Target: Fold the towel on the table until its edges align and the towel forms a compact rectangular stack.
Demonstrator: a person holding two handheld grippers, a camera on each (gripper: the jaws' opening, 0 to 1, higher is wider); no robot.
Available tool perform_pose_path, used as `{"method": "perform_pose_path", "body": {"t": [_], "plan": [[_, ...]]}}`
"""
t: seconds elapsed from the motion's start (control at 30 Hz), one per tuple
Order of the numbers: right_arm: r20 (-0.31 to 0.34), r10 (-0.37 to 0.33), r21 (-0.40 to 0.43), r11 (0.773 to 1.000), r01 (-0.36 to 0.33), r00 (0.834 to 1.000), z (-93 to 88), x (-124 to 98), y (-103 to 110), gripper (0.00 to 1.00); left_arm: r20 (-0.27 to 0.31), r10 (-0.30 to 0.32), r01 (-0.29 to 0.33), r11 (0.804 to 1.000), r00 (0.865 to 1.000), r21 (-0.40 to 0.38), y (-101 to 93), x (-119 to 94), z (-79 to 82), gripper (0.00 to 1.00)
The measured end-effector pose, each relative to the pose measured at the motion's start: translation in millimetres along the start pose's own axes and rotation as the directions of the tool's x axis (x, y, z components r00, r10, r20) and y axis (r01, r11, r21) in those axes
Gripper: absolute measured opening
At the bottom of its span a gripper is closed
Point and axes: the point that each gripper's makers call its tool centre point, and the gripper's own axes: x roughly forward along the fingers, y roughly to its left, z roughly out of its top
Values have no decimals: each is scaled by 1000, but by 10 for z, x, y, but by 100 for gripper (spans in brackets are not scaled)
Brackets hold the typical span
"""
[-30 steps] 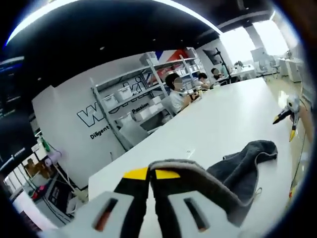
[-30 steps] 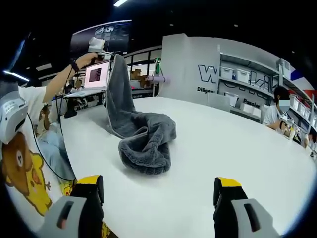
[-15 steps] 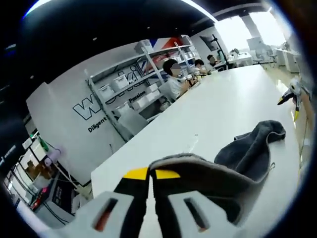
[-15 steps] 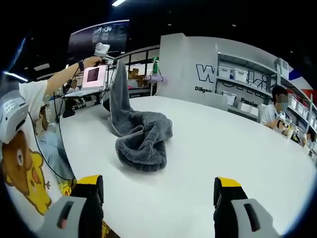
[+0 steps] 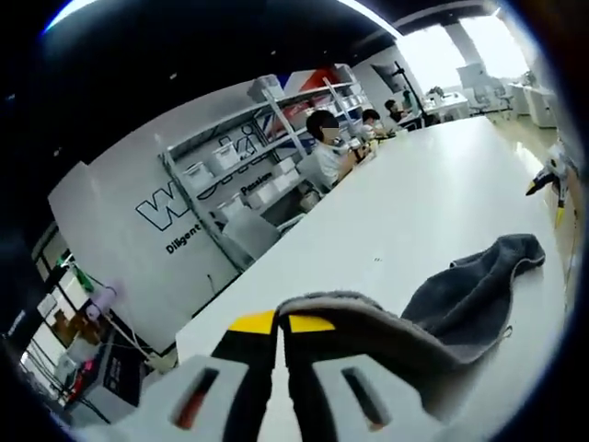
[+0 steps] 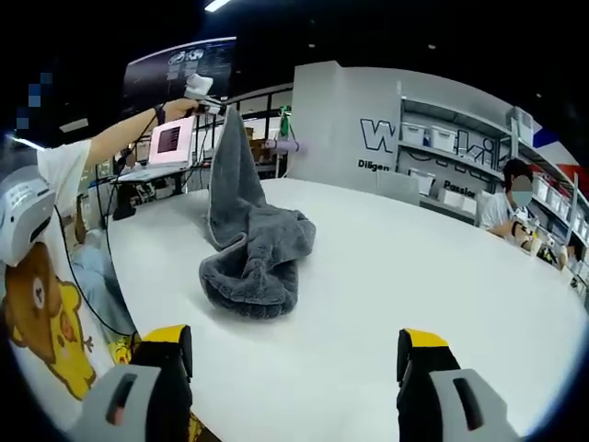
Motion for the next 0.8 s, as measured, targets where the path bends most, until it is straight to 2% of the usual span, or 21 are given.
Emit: {"method": "perform_pose_path", "body": {"t": [0.27,0.4,0.6,0.7,0.77,0.8], "plan": [[-1,13,-8,1000,-13,1000,17,11,40,96,-28,-79,81,995,996,53,-327,-91,-215,4],[4,17,-10,1000,-17,1000,29,16,54,96,-38,-140,143,987,989,73,-587,-212,-354,4],[12,25,-12,1000,-25,1000,28,35,95,96,-66,-233,239,964,970,113,-1017,-370,-573,4],[15,31,-13,999,-31,999,29,44,116,96,-73,-287,294,947,955,125,-1287,-434,-662,4],[18,36,-16,999,-35,999,34,47,135,96,-83,-338,347,926,937,148,-1523,-486,-734,4],[18,37,-16,999,-36,999,34,46,139,96,-83,-347,355,923,934,147,-1580,-499,-753,4]]}}
